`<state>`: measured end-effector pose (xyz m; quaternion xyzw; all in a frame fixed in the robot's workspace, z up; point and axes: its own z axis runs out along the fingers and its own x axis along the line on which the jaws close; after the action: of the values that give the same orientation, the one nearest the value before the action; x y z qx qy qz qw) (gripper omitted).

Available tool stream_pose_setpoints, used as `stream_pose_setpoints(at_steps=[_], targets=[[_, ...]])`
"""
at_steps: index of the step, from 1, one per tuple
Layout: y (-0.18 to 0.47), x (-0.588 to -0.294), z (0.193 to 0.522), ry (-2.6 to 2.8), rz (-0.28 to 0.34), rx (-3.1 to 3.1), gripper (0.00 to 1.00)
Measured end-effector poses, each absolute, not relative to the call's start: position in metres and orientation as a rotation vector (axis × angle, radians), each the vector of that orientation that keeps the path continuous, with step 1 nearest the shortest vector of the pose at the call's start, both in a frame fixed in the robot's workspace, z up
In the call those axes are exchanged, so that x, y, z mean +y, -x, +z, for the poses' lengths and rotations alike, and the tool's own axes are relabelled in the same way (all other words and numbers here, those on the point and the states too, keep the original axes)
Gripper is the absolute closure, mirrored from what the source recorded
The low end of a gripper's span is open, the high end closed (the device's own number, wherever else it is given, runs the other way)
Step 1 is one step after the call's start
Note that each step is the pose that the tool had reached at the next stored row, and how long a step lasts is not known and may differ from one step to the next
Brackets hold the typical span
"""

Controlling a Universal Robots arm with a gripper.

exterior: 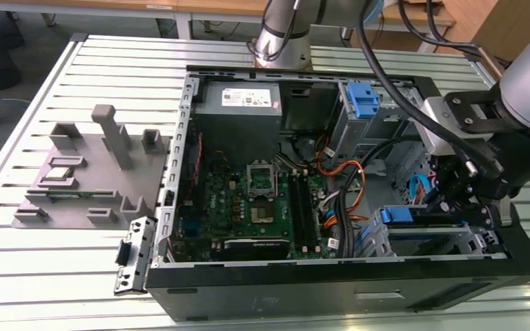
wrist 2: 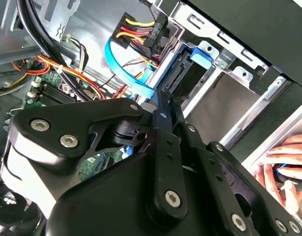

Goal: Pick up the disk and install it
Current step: 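Insert the first disk wire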

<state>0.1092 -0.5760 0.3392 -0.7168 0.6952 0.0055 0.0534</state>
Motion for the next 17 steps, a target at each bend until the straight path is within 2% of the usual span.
stream_pose_setpoints(at_steps=[17], targets=[[-0.1069, -0.5757, 0.3354, 2.175, 0.009, 2.109, 0.84]])
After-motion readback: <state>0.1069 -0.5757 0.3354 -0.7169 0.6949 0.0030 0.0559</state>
